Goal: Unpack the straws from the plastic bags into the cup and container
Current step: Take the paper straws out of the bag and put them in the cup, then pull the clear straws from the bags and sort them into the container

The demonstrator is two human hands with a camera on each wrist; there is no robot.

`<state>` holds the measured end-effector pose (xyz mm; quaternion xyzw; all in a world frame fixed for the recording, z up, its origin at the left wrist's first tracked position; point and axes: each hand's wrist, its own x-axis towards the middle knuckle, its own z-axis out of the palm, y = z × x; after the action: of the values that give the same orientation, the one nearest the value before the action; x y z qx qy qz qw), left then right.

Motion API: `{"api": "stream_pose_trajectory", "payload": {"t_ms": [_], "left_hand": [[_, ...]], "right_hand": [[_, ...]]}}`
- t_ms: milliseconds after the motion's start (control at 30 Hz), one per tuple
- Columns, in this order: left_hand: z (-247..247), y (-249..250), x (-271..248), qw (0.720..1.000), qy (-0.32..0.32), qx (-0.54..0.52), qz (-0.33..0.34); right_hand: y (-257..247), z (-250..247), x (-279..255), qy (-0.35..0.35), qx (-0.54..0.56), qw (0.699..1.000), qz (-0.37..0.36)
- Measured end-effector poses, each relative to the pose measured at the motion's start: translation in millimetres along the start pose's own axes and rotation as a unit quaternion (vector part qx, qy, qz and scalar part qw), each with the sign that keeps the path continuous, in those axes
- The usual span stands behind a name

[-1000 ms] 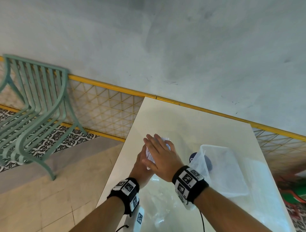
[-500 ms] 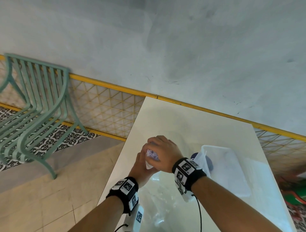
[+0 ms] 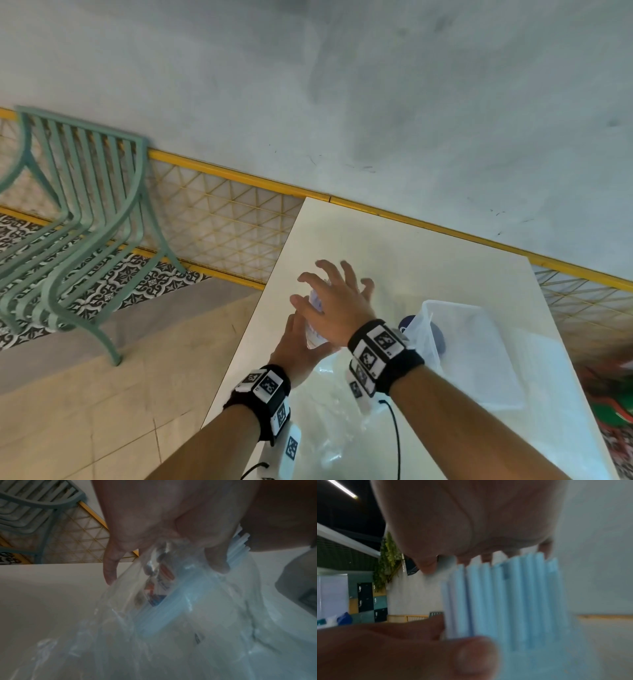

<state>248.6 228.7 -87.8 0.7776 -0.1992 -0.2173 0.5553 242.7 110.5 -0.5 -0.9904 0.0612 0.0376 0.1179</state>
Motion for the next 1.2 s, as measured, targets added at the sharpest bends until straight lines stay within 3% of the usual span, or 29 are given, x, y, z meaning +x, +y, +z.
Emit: {"api": "stream_pose_trajectory", "payload": {"t_ms": [67,133,233,400,500,567,600,667,733,800,833,933,1033,1200], "left_hand": [[-0.2,-0.1,-1.8,1.000,0.007,-0.006,-0.006],[-0.4,1.5,-2.2,1.000,0.009,-0.014,-0.004],[-0.8,2.6,-2.7,1.000,0.010,-0.017,0.002],[-0.9,1.1,-0.9,1.000,-0.001,-0.022,-0.011],[-1.3,0.4,-0.9,1.000,-0.008,-0.011,-0.011],[-0.9,0.6,0.2,1.000,-0.011,0.005,-0.007],[-0.3,0.3,1.2,1.000,-0.011,0.010,-0.008],[-0.1,-0.3,1.6,1.000,-0.011,0.002,-0.016],[-0.1,-3.0,0.9,1.000,-0.006,-0.008,-0.024],[-0.5,-6.0,0.2,0.999,-0.003,-0.008,-0.033],[-1.4,-6.0,-0.2,0.999,-0.002,-0.009,-0.034],[-7.1,5.2,-10.2,0.999,-0.024,-0.044,-0.008],[-16.5,13.4,-42.0,0.996,-0.070,-0.056,-0.011],[-19.8,-9.1,-78.9,0.979,-0.172,0.104,-0.040]], "right_hand": [[11.3,-2.2,-1.0,-0.004,-0.025,0.997,-0.076],[19.4,2.1,-2.7,0.011,-0.055,0.993,-0.106],[21.1,8.0,-1.2,0.047,-0.095,0.990,-0.094],[10.5,2.5,5.9,0.005,-0.080,0.993,-0.082],[2.8,-10.4,-10.3,0.104,-0.054,0.990,-0.082],[0.9,-15.1,-38.1,0.185,-0.027,0.975,-0.117],[1.2,-14.9,-55.7,0.190,-0.007,0.972,-0.136],[3.1,-9.0,-94.1,0.119,0.043,0.985,-0.116],[9.2,8.4,-122.6,-0.020,0.057,0.997,-0.038],[14.9,33.1,-137.1,-0.136,0.070,0.988,0.014],[17.6,43.2,-138.4,-0.160,0.100,0.982,0.025],[31.6,53.7,-133.3,-0.155,0.203,0.966,0.037],[46.9,49.0,-126.3,-0.149,0.198,0.969,0.016],[41.1,49.1,-115.2,-0.139,0.103,0.984,-0.029]]}}
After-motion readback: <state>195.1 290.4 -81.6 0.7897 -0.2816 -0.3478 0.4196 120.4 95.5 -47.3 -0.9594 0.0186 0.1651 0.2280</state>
